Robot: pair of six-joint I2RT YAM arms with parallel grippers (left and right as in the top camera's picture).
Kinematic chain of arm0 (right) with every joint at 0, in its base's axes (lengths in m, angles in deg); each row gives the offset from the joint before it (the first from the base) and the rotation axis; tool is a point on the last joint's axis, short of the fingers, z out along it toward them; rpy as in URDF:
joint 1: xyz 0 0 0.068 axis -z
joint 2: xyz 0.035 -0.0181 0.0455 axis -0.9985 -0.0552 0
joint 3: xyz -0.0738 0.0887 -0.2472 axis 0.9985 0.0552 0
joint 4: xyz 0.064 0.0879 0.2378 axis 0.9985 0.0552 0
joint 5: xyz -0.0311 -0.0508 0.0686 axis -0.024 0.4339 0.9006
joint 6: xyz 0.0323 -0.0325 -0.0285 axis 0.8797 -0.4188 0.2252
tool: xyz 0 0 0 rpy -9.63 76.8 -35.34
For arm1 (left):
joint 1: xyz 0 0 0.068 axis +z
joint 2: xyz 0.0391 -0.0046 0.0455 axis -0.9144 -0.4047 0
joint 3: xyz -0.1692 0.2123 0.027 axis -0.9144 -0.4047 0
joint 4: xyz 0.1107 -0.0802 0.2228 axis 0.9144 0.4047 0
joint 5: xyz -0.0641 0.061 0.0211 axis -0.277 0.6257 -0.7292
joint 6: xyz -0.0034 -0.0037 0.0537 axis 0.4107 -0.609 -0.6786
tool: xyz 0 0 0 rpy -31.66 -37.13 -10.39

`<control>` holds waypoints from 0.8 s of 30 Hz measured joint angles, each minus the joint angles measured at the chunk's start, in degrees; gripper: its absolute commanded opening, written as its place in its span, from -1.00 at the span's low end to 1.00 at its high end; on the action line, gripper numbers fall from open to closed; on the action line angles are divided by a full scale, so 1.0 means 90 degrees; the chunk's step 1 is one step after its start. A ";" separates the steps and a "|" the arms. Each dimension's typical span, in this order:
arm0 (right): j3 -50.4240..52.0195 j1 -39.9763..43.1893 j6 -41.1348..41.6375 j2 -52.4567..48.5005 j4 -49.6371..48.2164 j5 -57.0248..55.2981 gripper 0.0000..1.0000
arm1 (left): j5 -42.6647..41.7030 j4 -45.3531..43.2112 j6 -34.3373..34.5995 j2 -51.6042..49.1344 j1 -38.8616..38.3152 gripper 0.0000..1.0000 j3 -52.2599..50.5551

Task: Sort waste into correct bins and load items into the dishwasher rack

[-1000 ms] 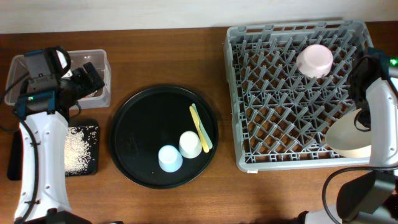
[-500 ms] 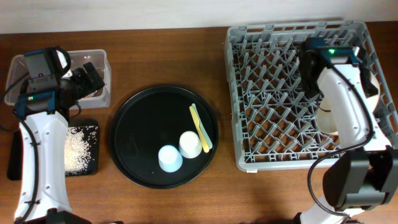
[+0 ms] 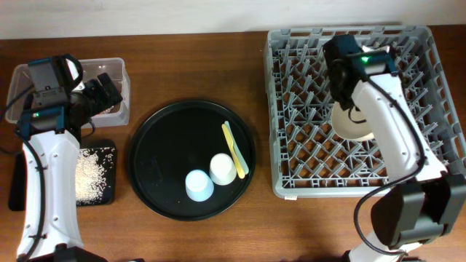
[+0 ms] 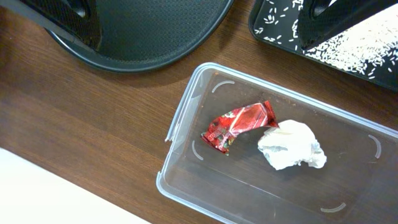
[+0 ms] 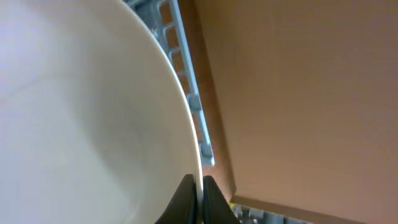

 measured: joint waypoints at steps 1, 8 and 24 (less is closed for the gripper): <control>-0.0087 0.0097 -0.0034 0.0109 0.0393 0.0087 -0.92 | 0.0000 -0.0002 0.0000 0.0000 0.0000 0.99 0.0000; -0.0168 0.1418 0.0129 0.0369 0.1855 0.0469 -0.92 | 0.0000 -0.0002 0.0000 0.0000 0.0000 0.99 -0.0002; 0.0270 0.1948 0.0187 0.1899 0.1513 0.0160 -0.92 | 0.0000 -0.0002 0.0000 0.0000 0.0000 0.99 -0.0002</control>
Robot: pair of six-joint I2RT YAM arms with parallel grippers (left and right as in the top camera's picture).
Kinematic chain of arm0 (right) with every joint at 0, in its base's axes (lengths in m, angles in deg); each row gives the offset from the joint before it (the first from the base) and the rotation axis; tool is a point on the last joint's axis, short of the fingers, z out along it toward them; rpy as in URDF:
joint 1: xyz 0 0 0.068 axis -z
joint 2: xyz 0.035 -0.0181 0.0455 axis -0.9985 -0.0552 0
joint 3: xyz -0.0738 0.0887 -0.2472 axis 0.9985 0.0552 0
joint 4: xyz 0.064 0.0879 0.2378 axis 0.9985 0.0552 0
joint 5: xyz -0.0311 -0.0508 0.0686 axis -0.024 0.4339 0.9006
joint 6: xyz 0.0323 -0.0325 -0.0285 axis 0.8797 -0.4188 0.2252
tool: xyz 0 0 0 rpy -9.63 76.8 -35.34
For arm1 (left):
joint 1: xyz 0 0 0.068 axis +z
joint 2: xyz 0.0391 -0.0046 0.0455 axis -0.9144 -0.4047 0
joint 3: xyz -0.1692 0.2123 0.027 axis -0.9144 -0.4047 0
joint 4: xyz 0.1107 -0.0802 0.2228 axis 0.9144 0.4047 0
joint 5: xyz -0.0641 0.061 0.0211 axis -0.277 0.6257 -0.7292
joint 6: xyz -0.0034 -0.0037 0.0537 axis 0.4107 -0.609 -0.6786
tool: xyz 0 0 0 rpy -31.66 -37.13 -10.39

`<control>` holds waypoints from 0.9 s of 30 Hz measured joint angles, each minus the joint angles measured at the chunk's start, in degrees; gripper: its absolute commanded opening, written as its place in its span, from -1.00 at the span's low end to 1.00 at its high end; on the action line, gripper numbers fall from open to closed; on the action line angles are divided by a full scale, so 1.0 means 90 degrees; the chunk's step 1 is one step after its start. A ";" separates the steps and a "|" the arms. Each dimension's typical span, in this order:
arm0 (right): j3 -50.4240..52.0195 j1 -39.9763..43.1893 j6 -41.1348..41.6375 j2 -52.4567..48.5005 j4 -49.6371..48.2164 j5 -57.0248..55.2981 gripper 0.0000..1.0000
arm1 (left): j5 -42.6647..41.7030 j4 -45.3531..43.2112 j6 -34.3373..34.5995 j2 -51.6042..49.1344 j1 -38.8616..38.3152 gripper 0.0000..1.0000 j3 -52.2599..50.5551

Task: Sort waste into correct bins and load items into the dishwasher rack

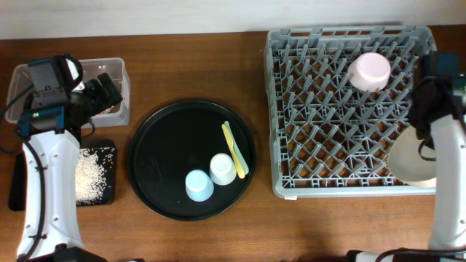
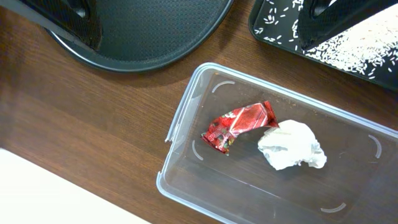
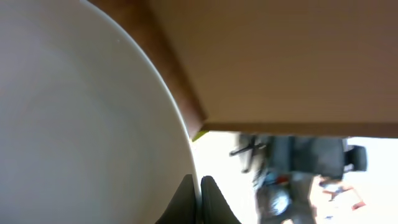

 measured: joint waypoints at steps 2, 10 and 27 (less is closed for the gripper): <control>-0.0007 -0.0238 -0.0576 0.0005 -0.0741 -0.0486 -0.92 | 0.0000 -0.0002 0.0002 0.0000 0.0000 0.99 0.0002; -0.1027 0.0197 -0.2176 0.0002 -0.1506 0.0670 -0.92 | 0.0000 0.0000 0.0000 0.0000 0.0000 0.99 0.0002; -0.0962 0.0403 -0.4048 -0.1829 -0.4949 -0.1328 -0.92 | 0.0000 0.0000 0.0000 0.0000 0.0000 0.99 0.0000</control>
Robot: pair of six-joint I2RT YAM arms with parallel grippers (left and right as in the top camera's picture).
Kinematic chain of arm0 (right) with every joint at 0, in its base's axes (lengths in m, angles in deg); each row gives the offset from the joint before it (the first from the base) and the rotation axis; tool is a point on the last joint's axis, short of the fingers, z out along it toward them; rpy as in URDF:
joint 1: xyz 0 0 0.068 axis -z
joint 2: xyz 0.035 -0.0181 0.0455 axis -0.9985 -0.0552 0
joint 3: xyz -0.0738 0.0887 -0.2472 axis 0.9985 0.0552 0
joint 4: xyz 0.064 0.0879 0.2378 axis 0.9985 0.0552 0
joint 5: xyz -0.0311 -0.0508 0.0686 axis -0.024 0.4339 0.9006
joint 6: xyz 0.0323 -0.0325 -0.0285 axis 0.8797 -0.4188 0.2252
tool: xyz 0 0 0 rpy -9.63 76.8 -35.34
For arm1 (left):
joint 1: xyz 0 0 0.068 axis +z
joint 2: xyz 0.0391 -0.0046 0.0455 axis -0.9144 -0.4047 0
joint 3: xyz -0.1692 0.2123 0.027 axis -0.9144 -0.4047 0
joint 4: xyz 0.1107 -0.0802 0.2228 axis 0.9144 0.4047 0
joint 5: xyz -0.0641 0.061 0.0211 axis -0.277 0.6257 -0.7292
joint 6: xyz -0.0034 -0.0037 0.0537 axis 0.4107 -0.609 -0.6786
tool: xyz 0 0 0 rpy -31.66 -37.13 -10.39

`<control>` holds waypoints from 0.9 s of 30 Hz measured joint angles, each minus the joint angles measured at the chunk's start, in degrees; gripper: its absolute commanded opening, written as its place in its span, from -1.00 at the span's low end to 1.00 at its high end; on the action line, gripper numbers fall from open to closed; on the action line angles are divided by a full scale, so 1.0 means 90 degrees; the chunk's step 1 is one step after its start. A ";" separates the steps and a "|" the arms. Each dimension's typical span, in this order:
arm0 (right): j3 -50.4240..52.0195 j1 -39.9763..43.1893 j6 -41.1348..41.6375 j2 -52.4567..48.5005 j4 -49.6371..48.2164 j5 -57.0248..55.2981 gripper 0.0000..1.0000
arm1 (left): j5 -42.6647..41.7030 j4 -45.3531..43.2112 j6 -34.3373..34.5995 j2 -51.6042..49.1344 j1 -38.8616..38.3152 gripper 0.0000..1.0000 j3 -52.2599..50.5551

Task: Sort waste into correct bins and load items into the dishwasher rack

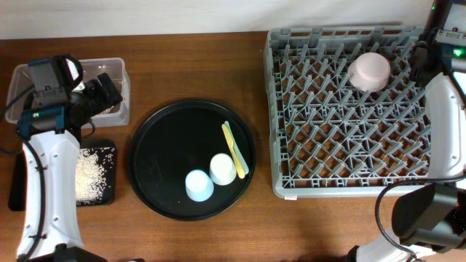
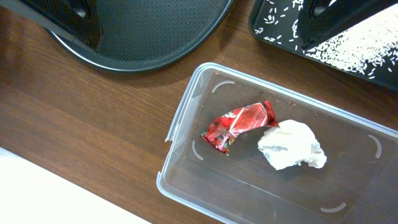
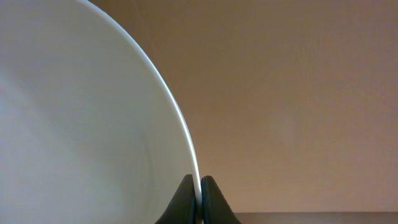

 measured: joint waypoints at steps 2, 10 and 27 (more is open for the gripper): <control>0.0000 0.0000 0.0002 0.0000 -0.0007 0.0109 -0.92 | 0.0000 0.0002 0.0000 0.0000 0.0000 0.99 0.0000; 0.0891 0.0000 -0.0546 0.0291 -0.0051 0.1180 -0.92 | 0.0000 -0.0002 0.0000 0.0000 0.0000 0.99 0.0000; 0.3215 0.0131 -0.4027 0.1914 -0.2815 0.2346 -0.92 | 0.0000 0.0007 0.0000 0.0000 0.0000 0.99 0.0000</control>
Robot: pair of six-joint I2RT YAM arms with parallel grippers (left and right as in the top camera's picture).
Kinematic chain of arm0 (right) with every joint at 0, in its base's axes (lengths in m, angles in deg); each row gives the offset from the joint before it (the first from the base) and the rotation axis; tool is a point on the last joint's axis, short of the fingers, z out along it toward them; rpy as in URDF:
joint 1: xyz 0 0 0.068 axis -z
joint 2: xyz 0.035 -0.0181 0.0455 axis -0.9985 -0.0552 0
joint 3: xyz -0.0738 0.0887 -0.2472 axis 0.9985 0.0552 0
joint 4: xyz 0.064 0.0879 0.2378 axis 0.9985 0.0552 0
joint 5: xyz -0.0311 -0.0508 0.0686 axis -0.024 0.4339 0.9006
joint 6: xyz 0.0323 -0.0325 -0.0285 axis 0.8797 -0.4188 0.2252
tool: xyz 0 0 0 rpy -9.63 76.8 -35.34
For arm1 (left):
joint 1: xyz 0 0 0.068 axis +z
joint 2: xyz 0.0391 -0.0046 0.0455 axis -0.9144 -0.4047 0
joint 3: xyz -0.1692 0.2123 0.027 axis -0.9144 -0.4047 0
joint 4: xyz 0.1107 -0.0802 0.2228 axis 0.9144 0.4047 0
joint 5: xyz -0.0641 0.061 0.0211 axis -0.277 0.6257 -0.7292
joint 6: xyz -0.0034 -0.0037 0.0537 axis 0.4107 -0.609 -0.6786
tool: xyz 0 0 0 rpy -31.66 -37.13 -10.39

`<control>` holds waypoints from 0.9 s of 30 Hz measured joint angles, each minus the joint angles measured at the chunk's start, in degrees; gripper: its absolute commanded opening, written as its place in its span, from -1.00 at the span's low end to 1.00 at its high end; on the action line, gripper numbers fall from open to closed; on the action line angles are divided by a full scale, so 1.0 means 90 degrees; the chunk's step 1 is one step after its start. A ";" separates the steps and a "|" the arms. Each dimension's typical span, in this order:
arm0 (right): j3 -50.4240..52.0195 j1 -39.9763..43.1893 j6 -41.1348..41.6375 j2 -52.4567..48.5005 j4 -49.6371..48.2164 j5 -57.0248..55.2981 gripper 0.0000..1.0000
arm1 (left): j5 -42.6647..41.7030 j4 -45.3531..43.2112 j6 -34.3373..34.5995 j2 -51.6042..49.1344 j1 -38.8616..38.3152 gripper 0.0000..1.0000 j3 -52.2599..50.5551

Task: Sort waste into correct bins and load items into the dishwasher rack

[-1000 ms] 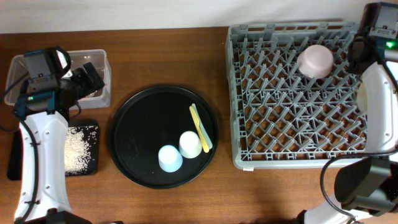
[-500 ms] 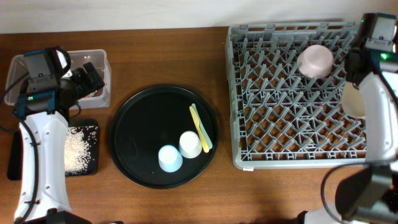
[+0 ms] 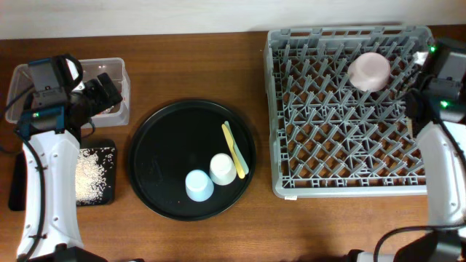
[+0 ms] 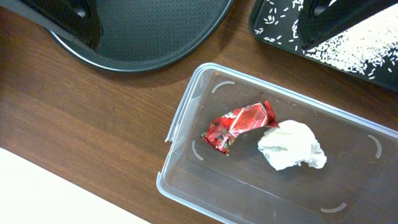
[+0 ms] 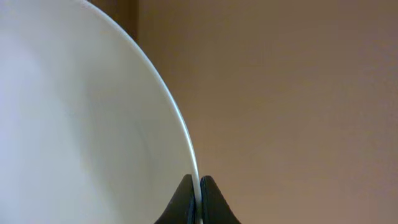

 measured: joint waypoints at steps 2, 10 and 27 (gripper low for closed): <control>0.0085 -0.0039 -0.0024 0.0032 0.0015 0.0282 -0.91 | 0.0000 -0.0002 0.0000 0.0000 0.0000 0.99 0.0002; 0.0447 -0.0051 -0.0913 0.0041 -0.1239 0.0308 -0.91 | 0.0000 -0.0002 0.0000 0.0000 0.0000 0.99 0.0000; 0.0981 -0.0338 -0.1260 0.0126 -0.1297 0.0219 -0.92 | 0.0000 -0.0002 0.0000 0.0000 0.0000 0.99 0.0000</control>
